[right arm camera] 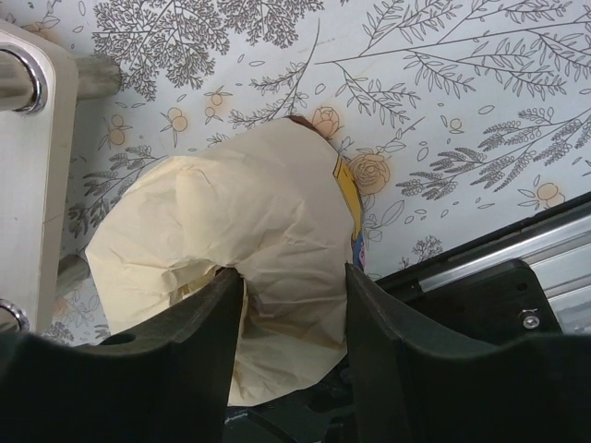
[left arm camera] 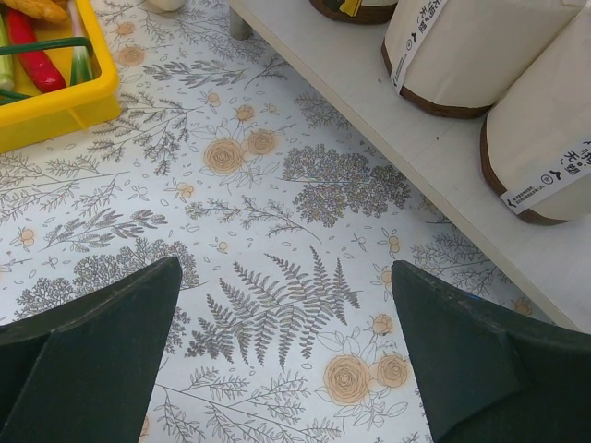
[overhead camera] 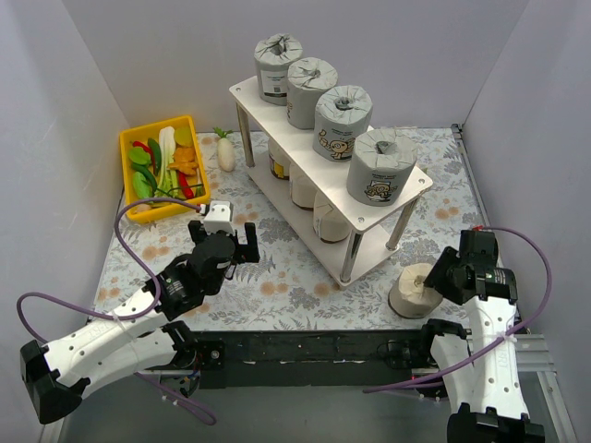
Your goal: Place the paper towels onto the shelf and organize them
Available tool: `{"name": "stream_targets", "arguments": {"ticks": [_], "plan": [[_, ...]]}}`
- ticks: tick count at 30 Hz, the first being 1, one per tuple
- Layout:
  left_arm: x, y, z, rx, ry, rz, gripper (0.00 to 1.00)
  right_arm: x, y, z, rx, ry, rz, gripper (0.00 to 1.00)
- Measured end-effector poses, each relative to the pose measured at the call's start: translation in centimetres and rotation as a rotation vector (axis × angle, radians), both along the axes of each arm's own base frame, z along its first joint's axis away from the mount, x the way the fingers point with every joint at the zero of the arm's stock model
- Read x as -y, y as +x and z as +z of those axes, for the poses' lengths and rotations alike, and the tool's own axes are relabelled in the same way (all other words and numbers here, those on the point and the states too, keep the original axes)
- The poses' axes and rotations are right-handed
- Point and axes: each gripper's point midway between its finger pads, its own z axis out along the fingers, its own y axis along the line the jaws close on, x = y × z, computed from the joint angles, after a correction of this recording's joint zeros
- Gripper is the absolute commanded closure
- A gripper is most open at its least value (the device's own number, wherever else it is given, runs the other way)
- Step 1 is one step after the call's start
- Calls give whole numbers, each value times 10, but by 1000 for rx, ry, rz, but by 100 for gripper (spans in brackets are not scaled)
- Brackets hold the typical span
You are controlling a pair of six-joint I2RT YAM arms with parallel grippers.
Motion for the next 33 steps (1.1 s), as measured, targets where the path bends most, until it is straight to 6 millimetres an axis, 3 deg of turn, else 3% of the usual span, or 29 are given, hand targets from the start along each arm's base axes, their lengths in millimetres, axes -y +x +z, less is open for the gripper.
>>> {"name": "stream_targets", "arguments": {"ticks": [6, 14, 23, 33], "plan": [[0, 0, 0, 1, 0, 2, 2, -6, 7, 0, 29, 23, 36, 63], [0, 0, 0, 0, 1, 1, 2, -22, 7, 5, 85, 98, 85, 69], [3, 0, -2, -9, 3, -12, 2, -43, 16, 57, 220, 195, 139, 70], [3, -1, -2, -7, -2, -14, 2, -64, 24, 70, 258, 331, 142, 72]]}}
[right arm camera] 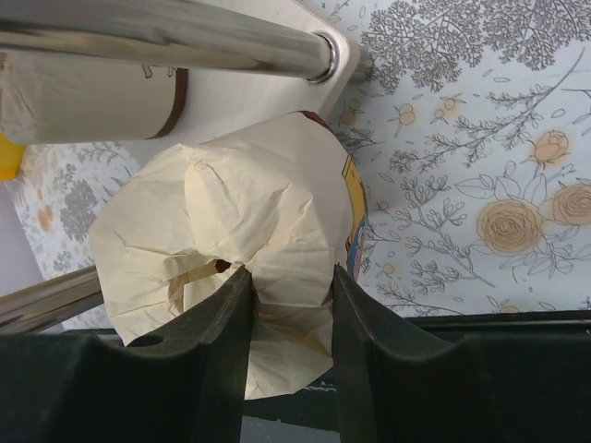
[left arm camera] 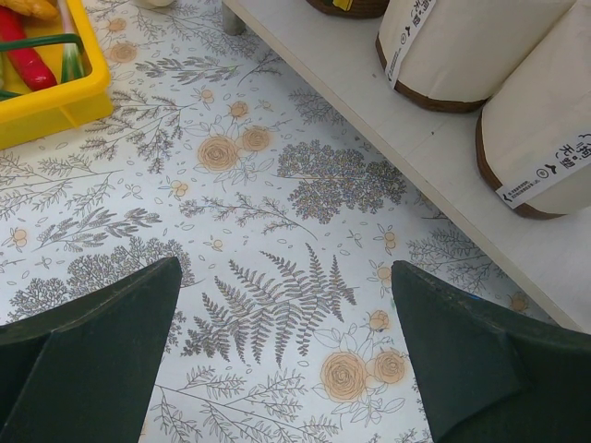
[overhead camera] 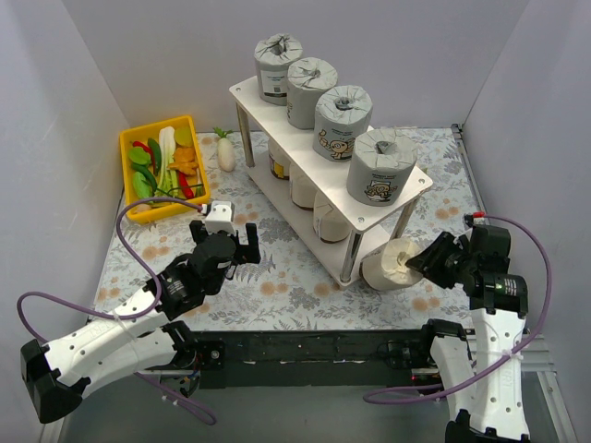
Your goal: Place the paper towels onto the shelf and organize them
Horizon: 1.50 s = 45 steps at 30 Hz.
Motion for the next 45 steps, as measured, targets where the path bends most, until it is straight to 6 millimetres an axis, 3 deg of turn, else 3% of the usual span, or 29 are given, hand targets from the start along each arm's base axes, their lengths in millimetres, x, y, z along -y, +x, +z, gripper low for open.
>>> {"name": "stream_targets", "arguments": {"ticks": [9, 17, 19, 23, 27, 30, 39, 45], "plan": [[0, 0, 0, 0, 1, 1, 2, -6, 16, 7, 56, 54, -11, 71], [0, 0, 0, 0, 1, 1, 2, -15, 28, -2, 58, 124, -35, 67], [0, 0, 0, 0, 0, 1, 2, -21, 29, -4, 54, 138, -25, 64], [0, 0, 0, 0, 1, 1, 2, -43, 35, -5, 61, 153, 32, 45], [0, 0, 0, 0, 1, 1, 2, -64, 45, -2, 88, 159, 72, 41], [-1, 0, 0, 1, 1, 3, 2, -68, 51, 1, 96, 131, 65, 40], [-1, 0, 1, 5, -6, 4, 2, -54, 49, 25, 177, 133, -34, 49], [0, 0, 1, 1, -6, -3, 2, -55, 41, 21, 171, 163, -39, 62]]}}
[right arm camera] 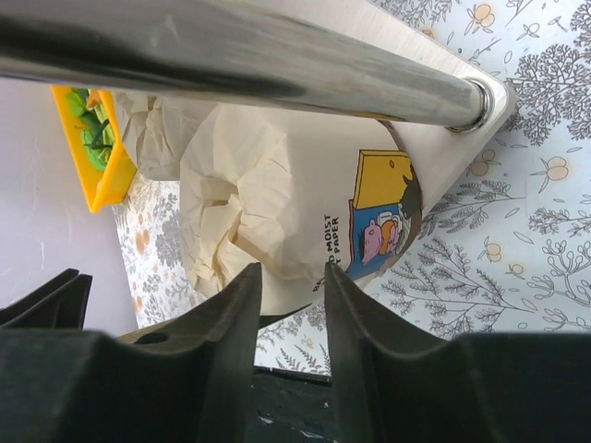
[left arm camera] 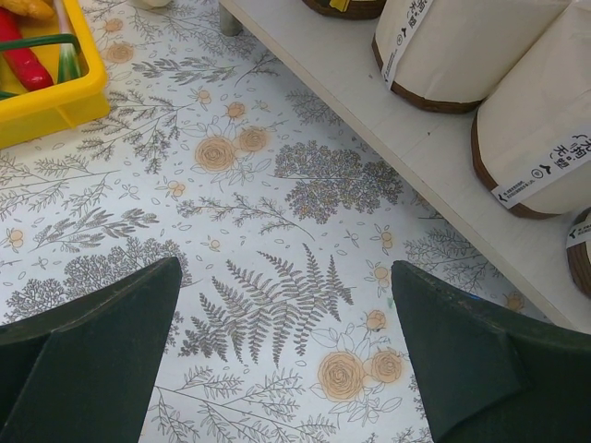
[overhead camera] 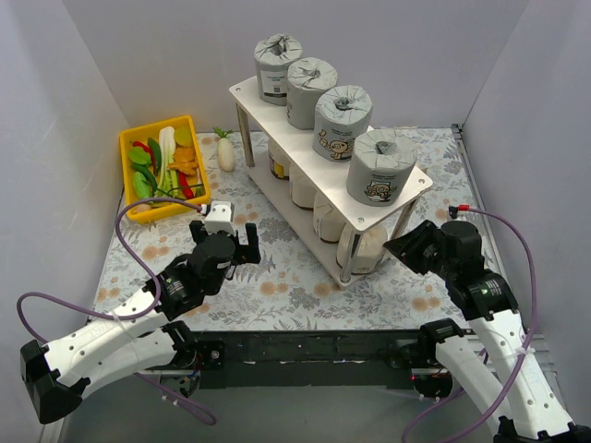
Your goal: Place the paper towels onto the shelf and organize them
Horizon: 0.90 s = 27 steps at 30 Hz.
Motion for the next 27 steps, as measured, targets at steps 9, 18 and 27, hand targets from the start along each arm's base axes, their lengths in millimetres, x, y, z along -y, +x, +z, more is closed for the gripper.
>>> {"name": "stream_targets", "arguments": {"ticks": [9, 18, 27], "plan": [[1, 0, 1, 4, -4, 0, 2, -11, -18, -28, -76, 76, 44, 66], [-1, 2, -3, -2, 14, 16, 2, -28, -16, -29, -66, 150, 93, 67], [-2, 4, -7, -11, 34, 29, 2, -22, -2, -30, -35, 92, 48, 67]]}}
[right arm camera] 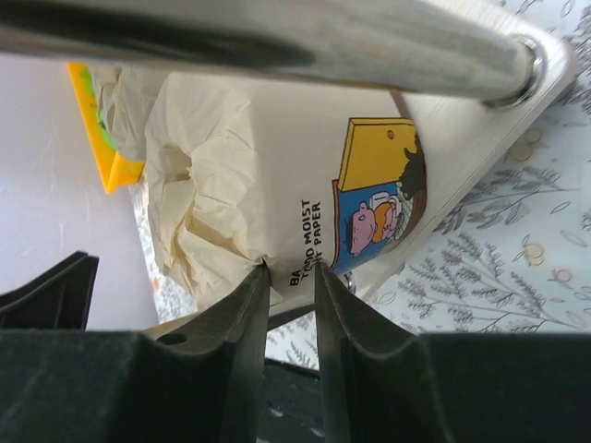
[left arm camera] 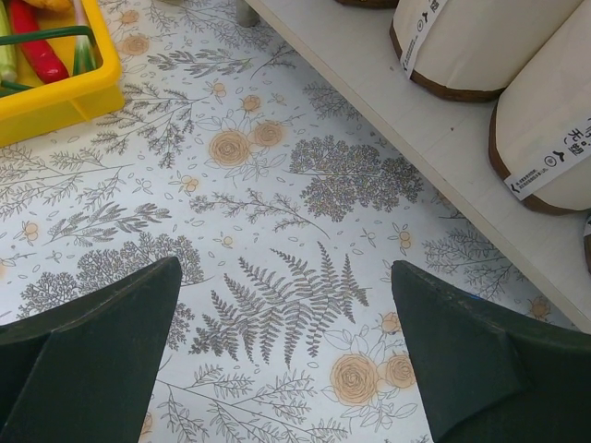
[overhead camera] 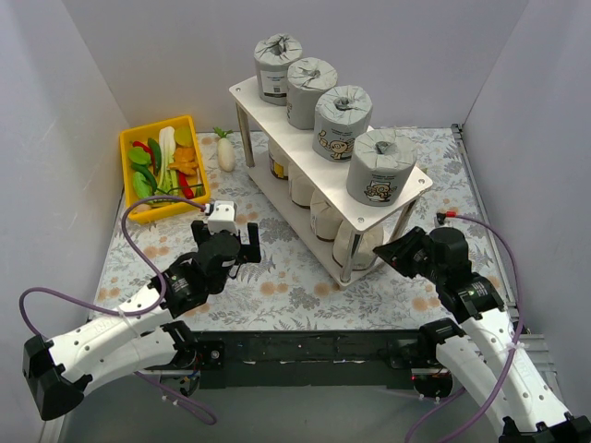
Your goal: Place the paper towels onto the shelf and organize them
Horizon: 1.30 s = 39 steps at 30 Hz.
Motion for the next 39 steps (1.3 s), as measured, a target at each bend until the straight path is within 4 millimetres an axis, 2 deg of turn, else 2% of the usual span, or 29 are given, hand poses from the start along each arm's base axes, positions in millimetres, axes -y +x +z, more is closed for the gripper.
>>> {"name": "stream_targets", "arguments": {"ticks": [6, 12, 15, 19, 22, 25, 28, 30, 34, 37, 39], "plan": [[1, 0, -3, -10, 10, 1, 2, 12, 11, 0, 42, -55, -60, 67], [1, 0, -4, -11, 4, 3, 2, 15, 17, 1, 63, -72, -75, 66], [1, 0, -3, -10, 0, 4, 2, 16, 18, 0, 63, -80, -83, 61], [0, 0, 0, -2, -14, 5, 2, 27, 15, 6, 55, -134, -108, 48], [-1, -2, 5, 10, -30, 3, 2, 39, 13, 20, 65, -197, -131, 37], [1, -4, 12, 22, -53, -21, 2, 49, 12, 49, 102, -252, -144, 2], [5, -10, 24, 32, -83, -74, 2, 59, 12, 85, 166, -315, -143, 1], [12, -15, 52, 57, -132, -128, 2, 66, 10, 107, 214, -353, -146, 2], [21, -32, 145, 200, -317, -251, 2, 82, 0, 147, 301, -426, -159, 2], [10, -55, 210, 325, -453, -322, 2, 92, -11, 178, 375, -468, -155, 1], [1, -68, 240, 381, -516, -353, 2, 95, -19, 198, 430, -483, -149, 2]]}}
